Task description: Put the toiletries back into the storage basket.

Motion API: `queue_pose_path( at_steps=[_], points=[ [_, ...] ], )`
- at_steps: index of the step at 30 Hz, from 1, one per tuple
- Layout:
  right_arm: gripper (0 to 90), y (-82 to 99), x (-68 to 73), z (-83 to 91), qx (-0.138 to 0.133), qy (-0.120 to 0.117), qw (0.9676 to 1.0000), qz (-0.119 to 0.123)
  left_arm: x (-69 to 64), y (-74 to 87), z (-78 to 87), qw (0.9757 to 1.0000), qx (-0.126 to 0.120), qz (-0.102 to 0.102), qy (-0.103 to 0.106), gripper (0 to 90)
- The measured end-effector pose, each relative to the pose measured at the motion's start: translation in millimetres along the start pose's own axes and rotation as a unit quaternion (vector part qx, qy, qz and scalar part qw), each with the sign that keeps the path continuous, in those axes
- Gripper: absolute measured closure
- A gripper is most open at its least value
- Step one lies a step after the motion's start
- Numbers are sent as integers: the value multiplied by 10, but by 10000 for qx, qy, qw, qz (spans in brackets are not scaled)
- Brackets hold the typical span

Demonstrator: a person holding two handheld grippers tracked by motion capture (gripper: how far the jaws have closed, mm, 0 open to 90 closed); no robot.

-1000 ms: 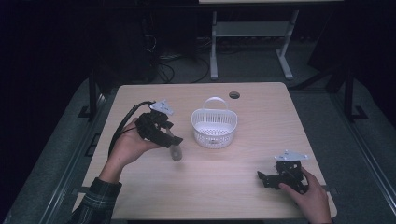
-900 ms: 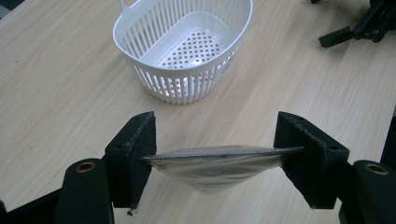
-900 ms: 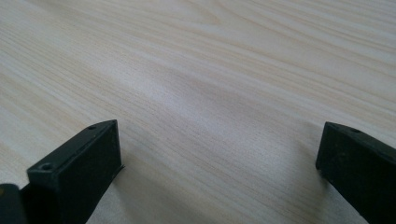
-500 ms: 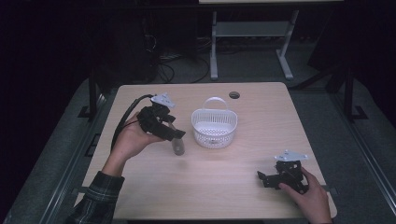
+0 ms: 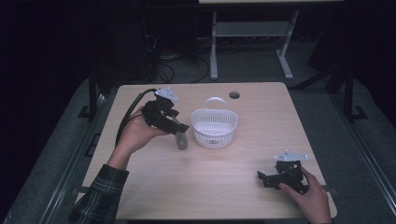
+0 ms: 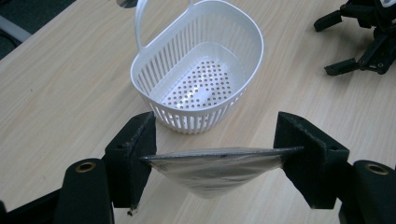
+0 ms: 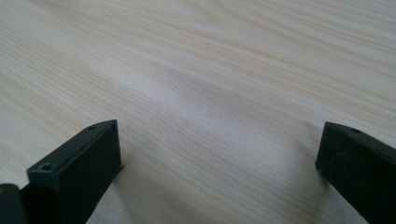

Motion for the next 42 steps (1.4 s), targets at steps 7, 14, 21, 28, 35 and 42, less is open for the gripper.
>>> queue_pose_path(
  at_steps=[7,14,21,28,35,42],
  points=[
    [0,0,1,0,2,4,10000,-8,36,-78,-11,10000,-42,-14,-39,295],
    [0,0,1,0,2,4,10000,-7,60,-146,-2,9999,-110,-16,-46,295],
    [0,0,1,0,0,4,10000,-6,85,-222,38,9998,-167,-45,-77,295],
    [0,0,1,0,3,4,10000,-9,98,-317,88,9997,-194,-104,-115,295],
    [0,0,1,0,-3,8,10000,-6,107,-388,124,9996,-235,-123,-137,295],
    [0,0,1,0,-2,7,10000,-11,120,-448,151,9994,-264,-137,-158,295]
  ],
)
Point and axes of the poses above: each handheld gripper's, and its own axes: z roughly backward along the jaws, y roughly out of its underside, x roughly to its left, the point moved 2 cm from there along -z, roughly forward along the jaws, and after that the axes turned 12 degrees about -z, right-handed, at the moved point
